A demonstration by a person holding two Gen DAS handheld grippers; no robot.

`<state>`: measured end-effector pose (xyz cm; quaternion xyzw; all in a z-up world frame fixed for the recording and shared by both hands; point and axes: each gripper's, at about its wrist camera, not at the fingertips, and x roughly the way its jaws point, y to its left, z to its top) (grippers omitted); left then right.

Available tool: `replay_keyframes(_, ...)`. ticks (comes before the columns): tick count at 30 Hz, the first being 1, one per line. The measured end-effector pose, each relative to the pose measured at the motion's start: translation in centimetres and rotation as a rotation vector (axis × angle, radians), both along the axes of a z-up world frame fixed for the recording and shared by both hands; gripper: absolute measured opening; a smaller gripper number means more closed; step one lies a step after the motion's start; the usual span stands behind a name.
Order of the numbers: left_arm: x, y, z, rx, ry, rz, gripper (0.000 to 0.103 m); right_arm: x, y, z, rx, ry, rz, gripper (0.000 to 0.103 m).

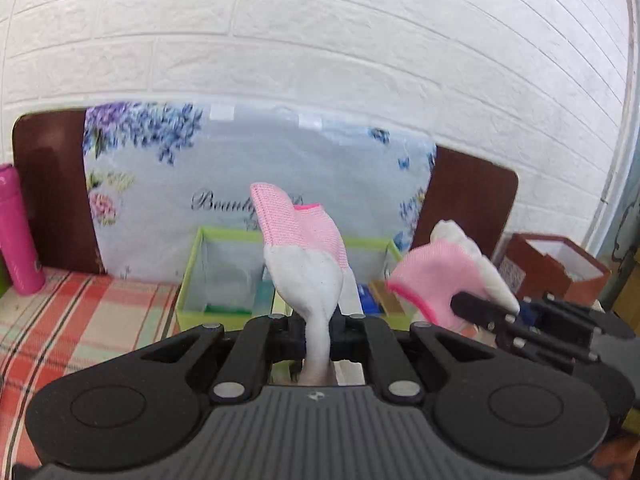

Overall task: Organize objects
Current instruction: 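Carry both gloves over the lime-green box and open both tools to drop them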

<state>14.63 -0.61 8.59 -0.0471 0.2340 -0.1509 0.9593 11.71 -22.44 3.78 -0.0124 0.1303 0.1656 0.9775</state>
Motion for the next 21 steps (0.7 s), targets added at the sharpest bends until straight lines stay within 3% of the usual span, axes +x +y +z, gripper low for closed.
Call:
replay_keyframes(10,9.0,-0.2,1.0,-0.084,0.007,0.065,0.008,7.4,1.1,-0.5,0.009,-0.019,-0.075,0.014)
replay_keyframes(17,12.9,-0.9,-1.8,-0.089,0.028,0.076,0.009,12.5,2.2,-2.8,0.066,0.066,-0.062,0.016)
replay_keyframes(18,13.3,-0.9,-2.6,-0.076,0.044,0.089,0.021,13.1,2.6,-3.4,0.064,0.088,-0.055,0.021)
replay_keyframes(19,13.6,-0.9,-3.4,-0.056,0.068,0.101,0.048,13.7,3.0,-4.2,0.050,0.121,-0.039,0.041)
replay_keyframes(21,13.3,-0.6,-4.6,-0.018,0.092,0.136,0.074,14.1,3.5,-5.5,0.007,0.163,-0.049,0.066)
